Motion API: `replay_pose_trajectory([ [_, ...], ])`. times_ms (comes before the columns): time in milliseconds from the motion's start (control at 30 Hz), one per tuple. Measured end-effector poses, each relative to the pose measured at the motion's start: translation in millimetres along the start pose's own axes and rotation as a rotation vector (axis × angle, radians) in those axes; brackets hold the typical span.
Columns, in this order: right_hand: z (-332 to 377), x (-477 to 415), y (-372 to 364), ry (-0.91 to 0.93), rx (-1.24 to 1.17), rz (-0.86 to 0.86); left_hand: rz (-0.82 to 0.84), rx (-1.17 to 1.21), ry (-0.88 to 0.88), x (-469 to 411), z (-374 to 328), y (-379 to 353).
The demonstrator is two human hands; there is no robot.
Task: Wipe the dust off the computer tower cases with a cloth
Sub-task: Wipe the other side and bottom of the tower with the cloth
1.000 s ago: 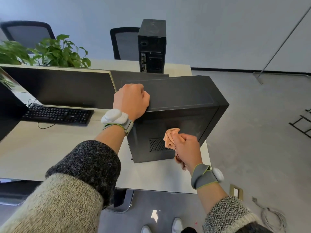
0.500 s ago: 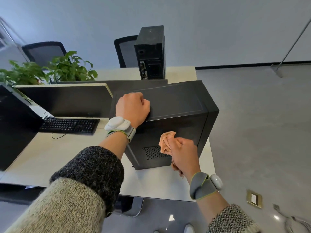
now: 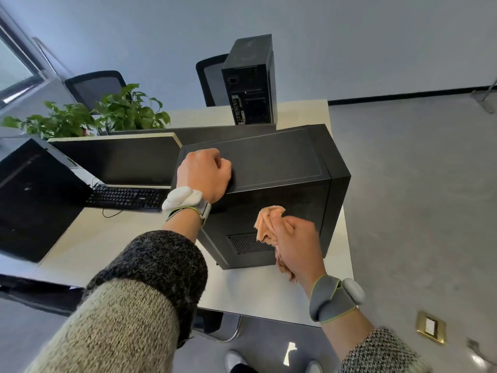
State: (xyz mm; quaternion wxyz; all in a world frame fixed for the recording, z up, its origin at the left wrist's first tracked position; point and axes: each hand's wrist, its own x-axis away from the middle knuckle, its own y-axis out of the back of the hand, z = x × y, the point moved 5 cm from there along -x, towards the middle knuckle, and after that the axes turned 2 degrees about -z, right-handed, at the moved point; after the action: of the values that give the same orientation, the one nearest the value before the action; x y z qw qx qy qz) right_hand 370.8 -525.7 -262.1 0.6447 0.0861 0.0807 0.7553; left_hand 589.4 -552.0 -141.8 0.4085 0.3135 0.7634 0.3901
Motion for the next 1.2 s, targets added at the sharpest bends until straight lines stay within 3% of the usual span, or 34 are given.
replay_pose_trajectory([
  [133, 11, -10, 4, 0.084, -0.021, -0.075, 0.005, 0.013, -0.032, -1, 3, -2],
  [333, -25, 1, 7, -0.078, 0.011, 0.002, -0.021, 0.038, -0.05, 0, 5, -3],
  [500, -3, -14, 23, 0.028, -0.016, -0.06, -0.008, 0.05, -0.036, 3, 2, -2],
  [700, -40, -3, 22, -0.146, -0.04, 0.016, -0.004, 0.045, -0.033, 2, 1, 0],
  [900, 2, -18, 39, 0.03, -0.027, -0.115, -0.014, 0.032, -0.027, 1, 5, -3],
  [1200, -34, -5, 41, -0.085, 0.042, -0.077, -0.02, 0.036, -0.019, 2, 3, 0],
])
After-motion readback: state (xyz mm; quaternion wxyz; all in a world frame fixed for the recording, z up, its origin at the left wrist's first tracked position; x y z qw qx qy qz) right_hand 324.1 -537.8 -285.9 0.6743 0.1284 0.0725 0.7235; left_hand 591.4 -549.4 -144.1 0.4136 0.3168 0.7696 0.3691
